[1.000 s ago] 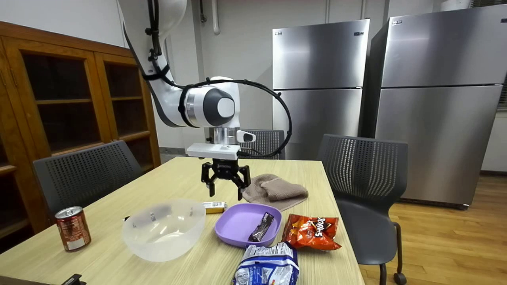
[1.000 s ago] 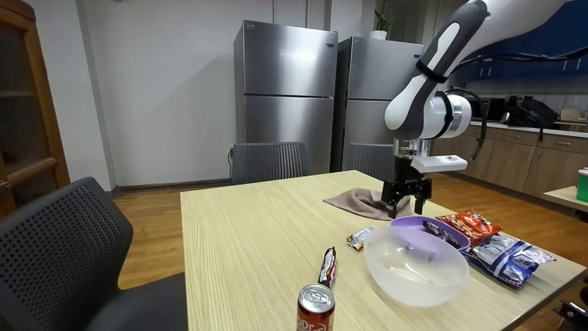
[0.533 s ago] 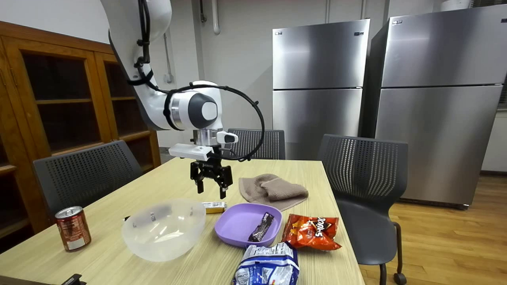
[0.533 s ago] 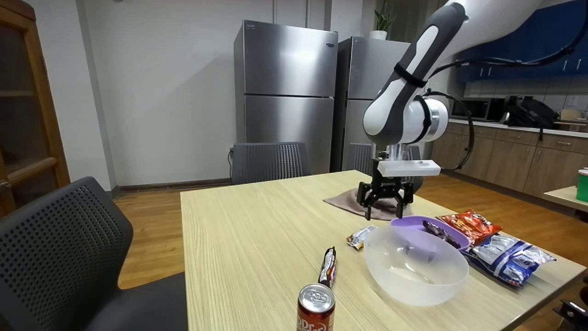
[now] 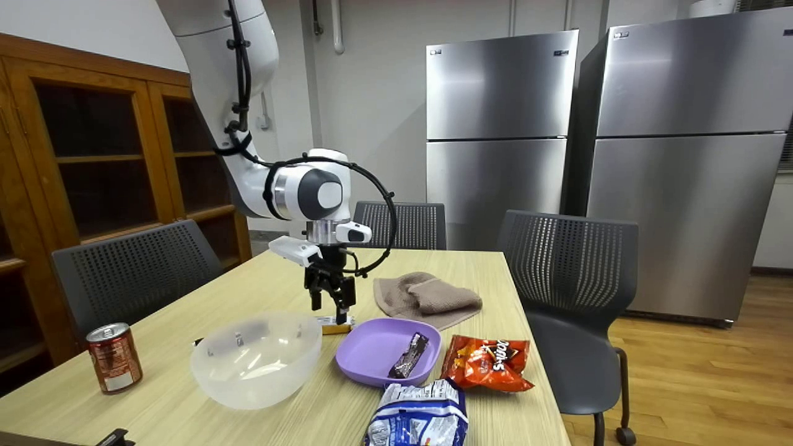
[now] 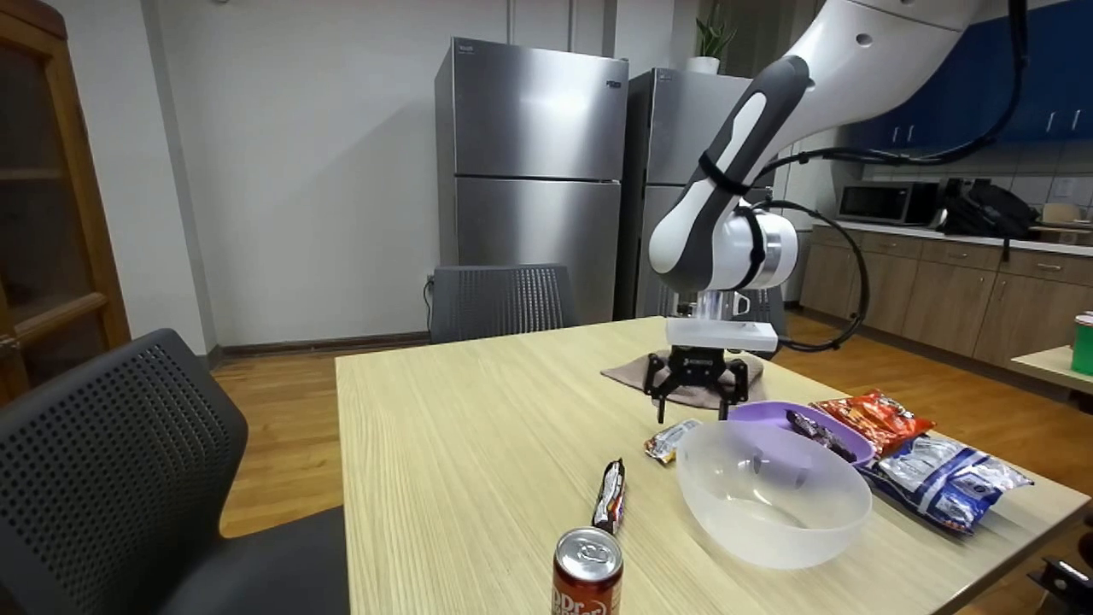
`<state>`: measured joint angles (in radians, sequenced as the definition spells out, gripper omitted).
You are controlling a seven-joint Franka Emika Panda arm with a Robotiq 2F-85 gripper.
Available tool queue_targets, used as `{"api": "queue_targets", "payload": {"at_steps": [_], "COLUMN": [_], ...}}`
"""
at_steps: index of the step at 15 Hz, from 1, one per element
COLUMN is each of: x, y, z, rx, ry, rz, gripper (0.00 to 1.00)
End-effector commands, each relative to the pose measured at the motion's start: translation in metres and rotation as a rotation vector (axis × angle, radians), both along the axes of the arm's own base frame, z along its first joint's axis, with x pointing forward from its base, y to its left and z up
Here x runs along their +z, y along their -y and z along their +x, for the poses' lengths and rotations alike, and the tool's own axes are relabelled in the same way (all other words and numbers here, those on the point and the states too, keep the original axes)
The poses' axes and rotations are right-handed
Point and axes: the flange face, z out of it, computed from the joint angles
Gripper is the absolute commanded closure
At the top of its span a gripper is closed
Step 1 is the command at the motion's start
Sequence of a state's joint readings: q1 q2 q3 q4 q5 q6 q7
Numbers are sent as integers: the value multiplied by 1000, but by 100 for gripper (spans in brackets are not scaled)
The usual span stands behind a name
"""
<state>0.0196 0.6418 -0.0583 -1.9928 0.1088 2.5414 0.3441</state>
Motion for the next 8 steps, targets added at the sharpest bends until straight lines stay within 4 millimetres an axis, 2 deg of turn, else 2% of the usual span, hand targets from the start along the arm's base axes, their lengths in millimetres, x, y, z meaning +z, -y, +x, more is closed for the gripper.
{"api": "queue_targets", "payload": {"at_steps": [1, 3, 7, 8], "x": [-10, -17, -18, -16], "y": [-2, -5, -5, -4], "z": [12, 13, 8, 6], "rx": [-74, -98, -114, -115], "ry": [-33, -31, -37, -27], "rz": [19, 16, 37, 34], "gripper": [0, 0, 0, 16]}}
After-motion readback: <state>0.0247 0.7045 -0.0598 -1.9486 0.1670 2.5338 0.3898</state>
